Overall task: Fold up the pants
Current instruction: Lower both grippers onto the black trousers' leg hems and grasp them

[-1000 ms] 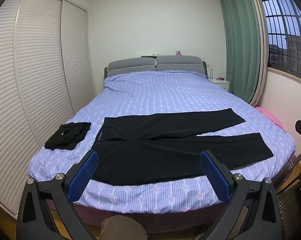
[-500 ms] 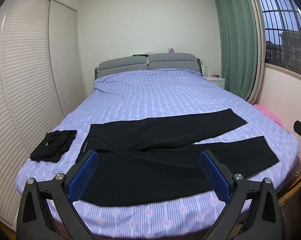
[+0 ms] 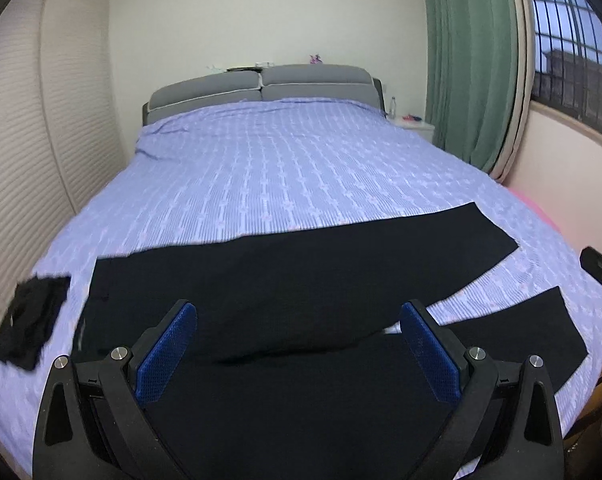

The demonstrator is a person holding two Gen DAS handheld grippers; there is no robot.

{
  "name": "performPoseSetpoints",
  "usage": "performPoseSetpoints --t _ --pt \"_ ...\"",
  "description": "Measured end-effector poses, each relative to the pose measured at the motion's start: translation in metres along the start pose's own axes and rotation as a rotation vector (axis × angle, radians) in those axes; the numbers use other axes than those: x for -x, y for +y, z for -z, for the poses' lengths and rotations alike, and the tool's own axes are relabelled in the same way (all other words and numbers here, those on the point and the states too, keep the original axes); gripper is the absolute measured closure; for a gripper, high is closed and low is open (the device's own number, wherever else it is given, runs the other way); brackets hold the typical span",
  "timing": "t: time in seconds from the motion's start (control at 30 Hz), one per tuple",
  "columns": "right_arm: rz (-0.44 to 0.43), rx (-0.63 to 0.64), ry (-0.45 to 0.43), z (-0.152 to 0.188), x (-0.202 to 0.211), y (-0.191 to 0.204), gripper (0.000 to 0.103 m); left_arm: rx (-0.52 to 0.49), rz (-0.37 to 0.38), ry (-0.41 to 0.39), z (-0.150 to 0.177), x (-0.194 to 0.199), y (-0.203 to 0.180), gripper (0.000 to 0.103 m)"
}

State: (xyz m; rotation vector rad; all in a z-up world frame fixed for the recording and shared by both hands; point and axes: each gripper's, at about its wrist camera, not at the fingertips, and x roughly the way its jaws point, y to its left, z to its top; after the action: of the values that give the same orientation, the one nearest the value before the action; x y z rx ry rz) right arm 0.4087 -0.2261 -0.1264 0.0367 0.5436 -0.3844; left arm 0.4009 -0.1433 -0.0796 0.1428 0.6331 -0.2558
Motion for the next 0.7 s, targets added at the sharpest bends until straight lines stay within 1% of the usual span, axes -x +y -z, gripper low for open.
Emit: performPoseSetpoints --t 0.13,0.2,0.3,0.37,0.4,0.47,0.53,0.6,0.63,0.67,0.7 --pt "0.009 0.038 0.045 -0.046 -0.022 0.003 0.0 -0.023 0.005 0.032 -0.048 -0.005 -0.004 0.0" --pt "0.007 0.048 0.073 -0.077 -0.025 0.003 0.0 -0.038 0.022 0.049 -0.082 -0.002 -0.01 0.0" --pt "-0.013 0.067 0.09 -0.122 -0.023 -0.001 0.0 -0.071 0.044 0.043 -0.128 0.0 -0.019 0.0" --pt "-0.03 0.104 0.105 -0.146 -0.027 -0.004 0.0 -0.102 0.074 0.04 -0.15 -0.004 -0.03 0.0" --pt "-0.055 0.124 0.111 -0.158 -0.032 -0.007 0.0 -0.118 0.083 0.035 -0.16 -0.009 -0.037 0.0" --pt "-0.096 0.152 0.105 -0.173 -0.049 -0.016 0.0 -0.129 0.069 0.028 -0.172 -0.023 -0.051 0.0" --pt "-0.112 0.173 0.114 -0.181 -0.071 -0.026 0.0 -0.116 0.075 0.046 -0.18 -0.044 -0.066 0.0" --pt "-0.142 0.186 0.145 -0.184 -0.103 -0.041 0.0 -0.099 0.081 0.092 -0.184 -0.074 -0.083 0.0" --pt "-0.153 0.192 0.162 -0.185 -0.116 -0.046 0.0 -0.095 0.085 0.103 -0.185 -0.084 -0.089 0.0" --pt "-0.17 0.204 0.194 -0.186 -0.139 -0.054 0.0 -0.098 0.082 0.111 -0.184 -0.096 -0.097 0.0" --pt "-0.188 0.214 0.217 -0.187 -0.154 -0.059 0.0 -0.11 0.071 0.122 -0.183 -0.113 -0.108 0.0"
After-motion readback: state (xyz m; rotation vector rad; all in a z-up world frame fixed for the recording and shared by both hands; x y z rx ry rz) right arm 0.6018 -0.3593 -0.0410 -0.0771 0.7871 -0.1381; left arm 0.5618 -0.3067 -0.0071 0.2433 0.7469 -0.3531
